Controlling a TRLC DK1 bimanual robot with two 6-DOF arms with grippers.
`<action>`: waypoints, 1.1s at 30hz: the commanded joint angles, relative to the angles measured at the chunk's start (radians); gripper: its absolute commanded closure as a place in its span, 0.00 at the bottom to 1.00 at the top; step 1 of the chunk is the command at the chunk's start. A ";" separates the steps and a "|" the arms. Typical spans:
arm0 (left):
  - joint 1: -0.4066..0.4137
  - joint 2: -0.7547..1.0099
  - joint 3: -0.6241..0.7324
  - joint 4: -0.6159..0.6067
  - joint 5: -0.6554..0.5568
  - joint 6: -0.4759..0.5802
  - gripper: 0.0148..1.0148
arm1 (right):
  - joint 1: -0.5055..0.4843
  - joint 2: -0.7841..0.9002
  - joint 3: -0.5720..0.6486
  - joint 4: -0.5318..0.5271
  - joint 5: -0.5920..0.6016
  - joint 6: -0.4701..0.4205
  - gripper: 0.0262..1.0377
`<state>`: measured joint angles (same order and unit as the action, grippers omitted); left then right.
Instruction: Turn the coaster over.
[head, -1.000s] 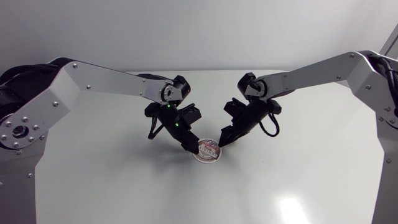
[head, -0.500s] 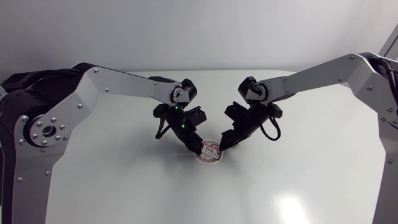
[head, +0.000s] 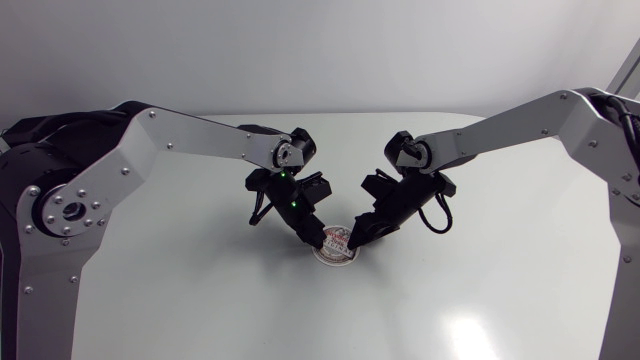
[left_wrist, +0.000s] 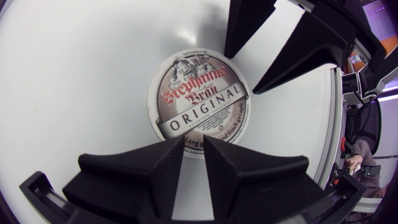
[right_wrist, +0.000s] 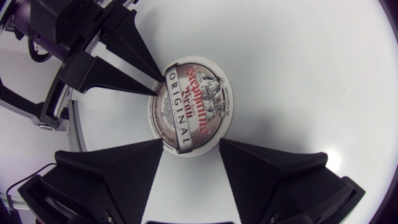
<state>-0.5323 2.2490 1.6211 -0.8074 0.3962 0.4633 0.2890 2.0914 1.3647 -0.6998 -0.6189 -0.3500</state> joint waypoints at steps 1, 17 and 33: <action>-0.021 0.041 -0.061 -0.021 -0.010 0.021 0.78 | -0.016 0.042 -0.027 -0.003 0.007 0.042 0.36; -0.023 0.029 -0.089 0.007 -0.002 0.023 0.77 | -0.042 0.194 0.128 -0.050 -0.033 0.151 0.36; -0.032 0.029 -0.092 0.016 0.003 0.017 0.77 | 0.009 0.193 0.137 -0.184 -0.157 0.078 0.52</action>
<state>-0.5453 2.2326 1.5883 -0.7792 0.4118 0.4637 0.2691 2.2379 1.5433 -0.8581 -0.7734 -0.2546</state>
